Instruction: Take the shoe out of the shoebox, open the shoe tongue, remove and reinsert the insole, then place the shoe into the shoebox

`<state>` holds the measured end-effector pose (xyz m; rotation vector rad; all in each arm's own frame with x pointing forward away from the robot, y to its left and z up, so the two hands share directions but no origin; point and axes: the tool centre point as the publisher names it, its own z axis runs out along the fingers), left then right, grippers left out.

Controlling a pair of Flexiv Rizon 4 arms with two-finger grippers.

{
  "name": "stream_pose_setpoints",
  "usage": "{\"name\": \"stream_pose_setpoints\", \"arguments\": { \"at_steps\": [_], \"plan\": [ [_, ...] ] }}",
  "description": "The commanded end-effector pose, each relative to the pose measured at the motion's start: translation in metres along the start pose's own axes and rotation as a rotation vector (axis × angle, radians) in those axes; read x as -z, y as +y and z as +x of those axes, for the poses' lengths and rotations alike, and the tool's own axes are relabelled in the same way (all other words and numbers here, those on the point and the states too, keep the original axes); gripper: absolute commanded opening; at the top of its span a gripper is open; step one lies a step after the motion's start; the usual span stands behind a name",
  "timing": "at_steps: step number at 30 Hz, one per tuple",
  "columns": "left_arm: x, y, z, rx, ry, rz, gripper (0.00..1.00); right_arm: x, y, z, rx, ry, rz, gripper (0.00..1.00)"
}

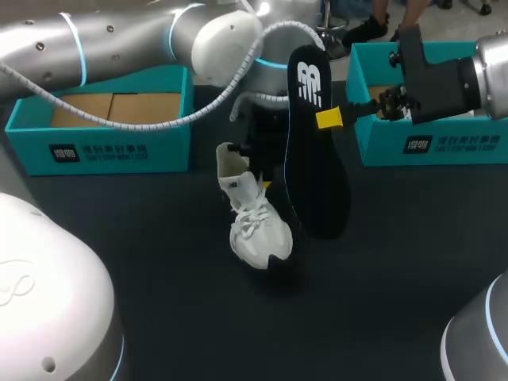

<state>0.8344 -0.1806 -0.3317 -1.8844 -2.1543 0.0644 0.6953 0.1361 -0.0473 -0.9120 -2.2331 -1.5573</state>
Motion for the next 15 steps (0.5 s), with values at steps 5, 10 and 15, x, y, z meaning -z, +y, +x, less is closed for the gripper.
{"name": "stream_pose_setpoints", "arguments": {
  "at_steps": [5,10,15],
  "plan": [
    [0.004,0.006,-0.016,-0.099,0.075,-0.024,0.0,-0.003,0.002,-0.001,-0.001,-0.001,0.003,0.0],
    [0.001,0.009,-0.023,-0.106,0.087,-0.033,0.0,-0.003,0.002,-0.001,-0.001,-0.001,0.003,0.0],
    [-0.006,0.009,-0.029,-0.143,0.097,-0.024,0.0,-0.003,0.002,-0.001,-0.001,-0.001,0.003,0.0]
  ]
}}
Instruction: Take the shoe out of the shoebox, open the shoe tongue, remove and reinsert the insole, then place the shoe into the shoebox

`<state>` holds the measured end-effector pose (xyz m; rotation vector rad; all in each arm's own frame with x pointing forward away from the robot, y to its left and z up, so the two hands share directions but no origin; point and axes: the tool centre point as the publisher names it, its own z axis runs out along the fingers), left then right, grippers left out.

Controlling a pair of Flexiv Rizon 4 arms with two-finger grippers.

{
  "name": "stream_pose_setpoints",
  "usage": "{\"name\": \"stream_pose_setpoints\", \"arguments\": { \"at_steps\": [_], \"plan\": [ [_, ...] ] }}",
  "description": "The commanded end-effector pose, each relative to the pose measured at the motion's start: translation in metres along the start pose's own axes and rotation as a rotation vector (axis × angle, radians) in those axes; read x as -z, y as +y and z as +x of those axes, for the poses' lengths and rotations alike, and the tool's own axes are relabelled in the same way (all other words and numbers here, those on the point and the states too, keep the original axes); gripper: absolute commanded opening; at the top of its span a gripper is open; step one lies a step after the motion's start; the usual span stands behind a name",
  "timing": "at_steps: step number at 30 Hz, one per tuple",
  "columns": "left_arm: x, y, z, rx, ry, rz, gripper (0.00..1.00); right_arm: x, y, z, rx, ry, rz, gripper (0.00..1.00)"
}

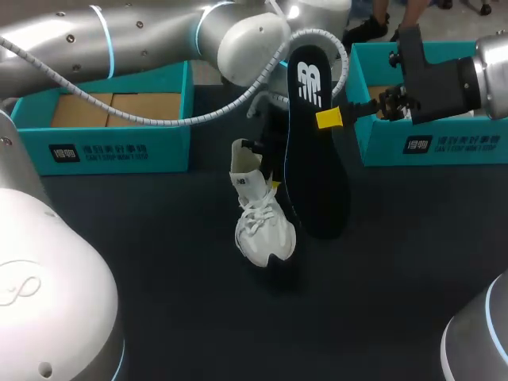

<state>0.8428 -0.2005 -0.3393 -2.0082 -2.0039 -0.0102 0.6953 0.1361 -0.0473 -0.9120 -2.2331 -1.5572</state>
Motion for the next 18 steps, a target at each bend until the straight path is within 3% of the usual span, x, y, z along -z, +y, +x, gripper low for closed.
{"name": "stream_pose_setpoints", "arguments": {
  "at_steps": [1,18],
  "plan": [
    [-0.005,0.004,-0.009,-0.019,0.037,0.005,0.0,-0.003,0.002,-0.001,-0.001,-0.001,0.003,0.0],
    [-0.026,0.001,-0.027,-0.076,0.068,0.038,0.0,-0.003,0.002,-0.001,-0.001,-0.001,0.003,0.0]
  ]
}}
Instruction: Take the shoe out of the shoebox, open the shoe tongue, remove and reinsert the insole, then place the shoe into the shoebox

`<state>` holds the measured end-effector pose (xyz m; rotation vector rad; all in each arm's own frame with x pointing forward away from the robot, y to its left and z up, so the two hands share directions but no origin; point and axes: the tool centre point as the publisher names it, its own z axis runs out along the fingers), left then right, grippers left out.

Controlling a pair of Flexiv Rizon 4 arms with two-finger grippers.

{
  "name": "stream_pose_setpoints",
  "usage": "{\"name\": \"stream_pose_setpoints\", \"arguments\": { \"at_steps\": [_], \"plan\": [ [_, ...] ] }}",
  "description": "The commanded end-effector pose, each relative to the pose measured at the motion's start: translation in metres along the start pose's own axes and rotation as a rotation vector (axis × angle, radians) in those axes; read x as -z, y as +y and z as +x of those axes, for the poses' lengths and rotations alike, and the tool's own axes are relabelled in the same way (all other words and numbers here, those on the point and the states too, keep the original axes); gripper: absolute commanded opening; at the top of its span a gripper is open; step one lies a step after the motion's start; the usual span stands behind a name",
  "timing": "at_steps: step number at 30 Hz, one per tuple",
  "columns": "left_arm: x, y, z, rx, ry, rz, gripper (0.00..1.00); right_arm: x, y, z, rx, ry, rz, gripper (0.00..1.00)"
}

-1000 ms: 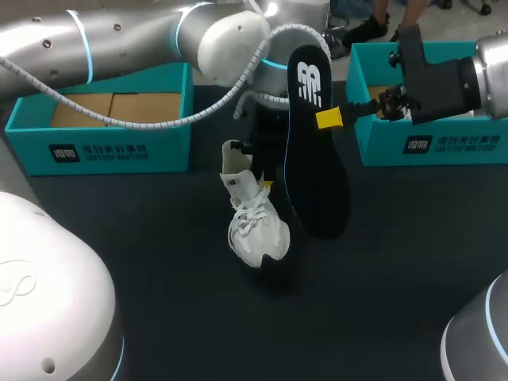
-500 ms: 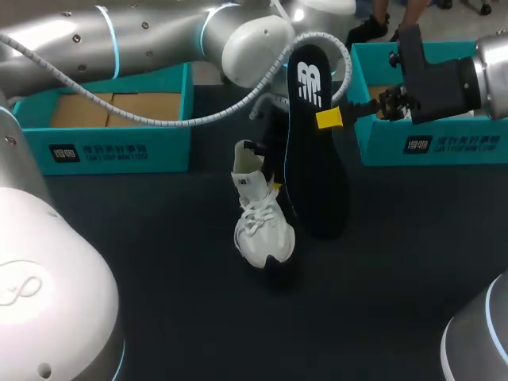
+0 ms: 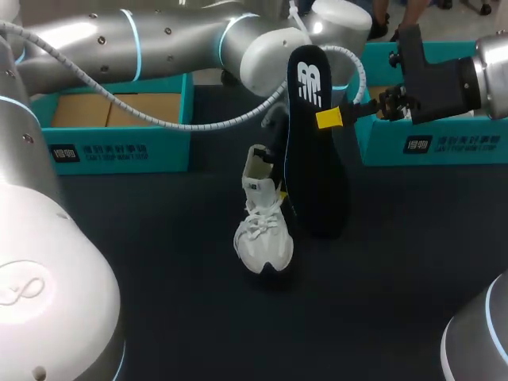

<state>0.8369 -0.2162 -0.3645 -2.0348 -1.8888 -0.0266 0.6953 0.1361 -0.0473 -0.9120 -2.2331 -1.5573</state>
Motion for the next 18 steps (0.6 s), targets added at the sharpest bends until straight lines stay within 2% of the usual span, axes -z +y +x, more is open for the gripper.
{"name": "stream_pose_setpoints", "arguments": {
  "at_steps": [1,4,5,6,7,8,9,10,18],
  "plan": [
    [-0.005,0.001,-0.007,-0.008,0.01,0.011,0.0,-0.003,0.002,-0.001,-0.001,-0.001,0.003,0.0],
    [-0.005,-0.005,-0.008,-0.012,0.002,0.017,0.0,-0.003,0.002,-0.001,-0.001,-0.001,0.003,0.0],
    [-0.004,-0.006,-0.008,-0.013,-0.006,0.015,0.08,-0.003,0.002,-0.001,-0.001,-0.001,0.003,0.0],
    [-0.004,-0.007,-0.009,-0.011,-0.01,0.019,0.35,-0.003,0.002,-0.001,-0.001,-0.001,0.003,0.0],
    [-0.003,-0.009,-0.01,-0.013,-0.024,0.017,0.72,-0.003,0.002,-0.001,-0.001,-0.001,0.003,0.0],
    [-0.001,-0.01,-0.01,-0.013,-0.026,0.022,0.8,-0.003,0.002,-0.001,-0.001,-0.001,0.003,0.0],
    [0.001,-0.011,-0.011,0.0,-0.034,0.019,0.96,-0.003,0.002,-0.001,-0.001,-0.001,0.003,0.0],
    [0.004,-0.012,-0.012,-0.004,-0.051,0.017,1.0,-0.003,0.002,-0.001,-0.001,-0.001,0.003,0.0],
    [0.038,-0.013,-0.007,0.062,-0.215,0.039,1.0,-0.003,0.002,-0.001,-0.001,-0.001,0.003,0.0]
  ]
}}
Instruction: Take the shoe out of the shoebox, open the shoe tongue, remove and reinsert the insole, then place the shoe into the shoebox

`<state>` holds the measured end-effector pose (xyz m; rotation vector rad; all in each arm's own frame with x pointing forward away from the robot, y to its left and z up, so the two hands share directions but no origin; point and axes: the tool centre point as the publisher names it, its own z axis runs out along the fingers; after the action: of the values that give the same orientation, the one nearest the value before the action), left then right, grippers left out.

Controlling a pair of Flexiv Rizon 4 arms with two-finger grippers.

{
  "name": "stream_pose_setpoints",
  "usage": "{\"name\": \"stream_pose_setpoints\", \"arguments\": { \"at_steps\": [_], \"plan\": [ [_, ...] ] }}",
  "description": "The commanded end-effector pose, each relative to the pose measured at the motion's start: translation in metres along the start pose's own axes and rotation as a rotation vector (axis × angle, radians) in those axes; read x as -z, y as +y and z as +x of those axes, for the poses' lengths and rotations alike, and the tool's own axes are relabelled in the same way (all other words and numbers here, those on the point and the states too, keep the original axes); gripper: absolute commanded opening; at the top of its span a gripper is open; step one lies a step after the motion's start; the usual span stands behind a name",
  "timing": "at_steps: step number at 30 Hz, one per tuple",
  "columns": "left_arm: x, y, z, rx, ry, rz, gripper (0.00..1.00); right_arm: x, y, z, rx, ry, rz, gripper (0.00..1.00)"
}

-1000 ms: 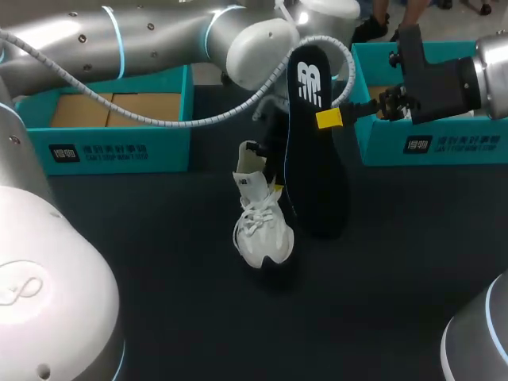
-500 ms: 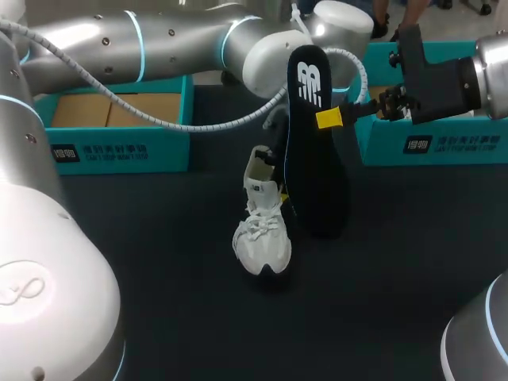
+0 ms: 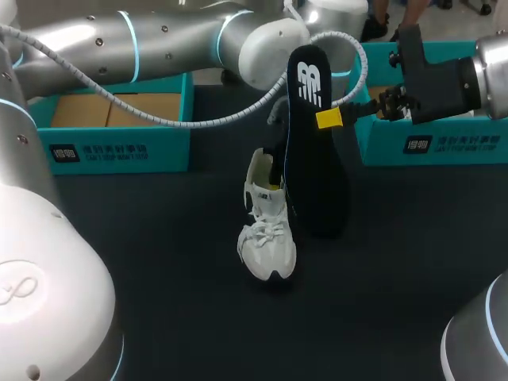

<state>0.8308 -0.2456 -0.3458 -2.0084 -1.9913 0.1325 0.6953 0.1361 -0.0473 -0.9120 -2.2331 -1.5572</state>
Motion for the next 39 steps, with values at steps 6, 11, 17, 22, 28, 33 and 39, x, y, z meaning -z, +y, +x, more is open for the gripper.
{"name": "stream_pose_setpoints", "arguments": {
  "at_steps": [6,11,17,22,28,33,39],
  "plan": [
    [0.042,0.003,0.016,0.066,-0.262,0.06,1.0,-0.003,0.002,-0.001,-0.001,-0.001,0.003,0.0],
    [0.061,0.002,0.018,0.023,-0.436,0.074,1.0,-0.003,0.002,-0.001,-0.001,-0.001,0.003,0.0],
    [0.081,0.001,0.021,-0.055,-0.589,0.057,1.0,-0.003,0.002,-0.001,-0.001,-0.001,0.003,0.0],
    [0.095,0.006,0.022,-0.098,-0.665,0.06,1.0,-0.003,0.002,-0.001,-0.001,-0.001,0.003,0.0],
    [0.118,0.009,0.026,-0.176,-0.736,0.041,1.0,-0.003,0.002,-0.001,-0.001,-0.001,0.003,0.0],
    [0.129,0.011,0.026,-0.195,-0.71,0.034,1.0,-0.003,0.002,-0.001,-0.001,-0.001,0.003,0.0],
    [0.129,0.011,0.026,-0.195,-0.71,0.034,1.0,-0.003,0.002,-0.001,-0.001,-0.001,0.003,0.0]
  ]
}}
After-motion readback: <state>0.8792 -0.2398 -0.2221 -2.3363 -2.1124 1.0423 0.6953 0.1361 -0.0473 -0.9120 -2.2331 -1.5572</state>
